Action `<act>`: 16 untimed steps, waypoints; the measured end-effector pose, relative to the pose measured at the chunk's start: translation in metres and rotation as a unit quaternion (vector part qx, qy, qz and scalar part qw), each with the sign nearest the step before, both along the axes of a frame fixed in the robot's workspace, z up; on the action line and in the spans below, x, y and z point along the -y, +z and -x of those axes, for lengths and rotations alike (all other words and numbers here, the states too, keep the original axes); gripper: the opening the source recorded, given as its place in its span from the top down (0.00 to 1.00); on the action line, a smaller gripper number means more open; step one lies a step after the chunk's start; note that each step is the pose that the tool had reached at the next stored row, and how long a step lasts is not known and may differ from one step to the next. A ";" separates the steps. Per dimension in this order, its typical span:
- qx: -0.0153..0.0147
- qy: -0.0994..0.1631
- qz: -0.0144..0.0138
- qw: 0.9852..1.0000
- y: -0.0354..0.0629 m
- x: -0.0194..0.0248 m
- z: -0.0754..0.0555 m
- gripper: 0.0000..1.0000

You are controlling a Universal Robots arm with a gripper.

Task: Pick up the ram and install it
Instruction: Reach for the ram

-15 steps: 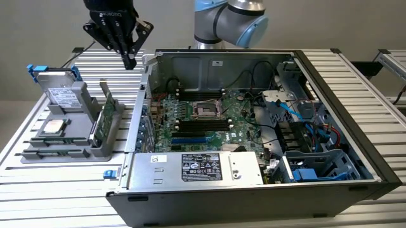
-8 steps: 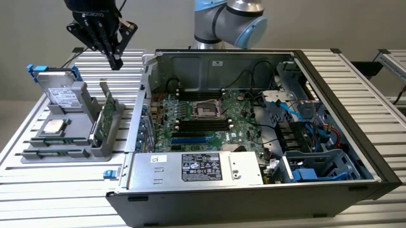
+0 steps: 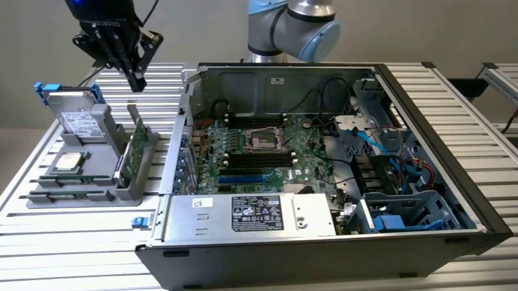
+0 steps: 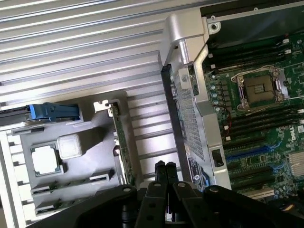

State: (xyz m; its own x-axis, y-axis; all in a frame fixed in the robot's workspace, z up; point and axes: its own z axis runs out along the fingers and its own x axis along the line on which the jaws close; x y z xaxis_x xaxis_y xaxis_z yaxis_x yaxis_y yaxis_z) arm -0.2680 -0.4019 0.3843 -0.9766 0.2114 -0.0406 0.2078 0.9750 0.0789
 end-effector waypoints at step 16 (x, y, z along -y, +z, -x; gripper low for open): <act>-0.001 0.073 -0.007 0.997 -0.0074 0.0002 0.025 0.90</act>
State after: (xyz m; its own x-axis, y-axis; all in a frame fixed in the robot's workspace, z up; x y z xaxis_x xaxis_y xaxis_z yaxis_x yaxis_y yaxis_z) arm -0.2934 -0.4021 0.3769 -0.9970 0.0679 -0.0370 0.0642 0.9937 0.0923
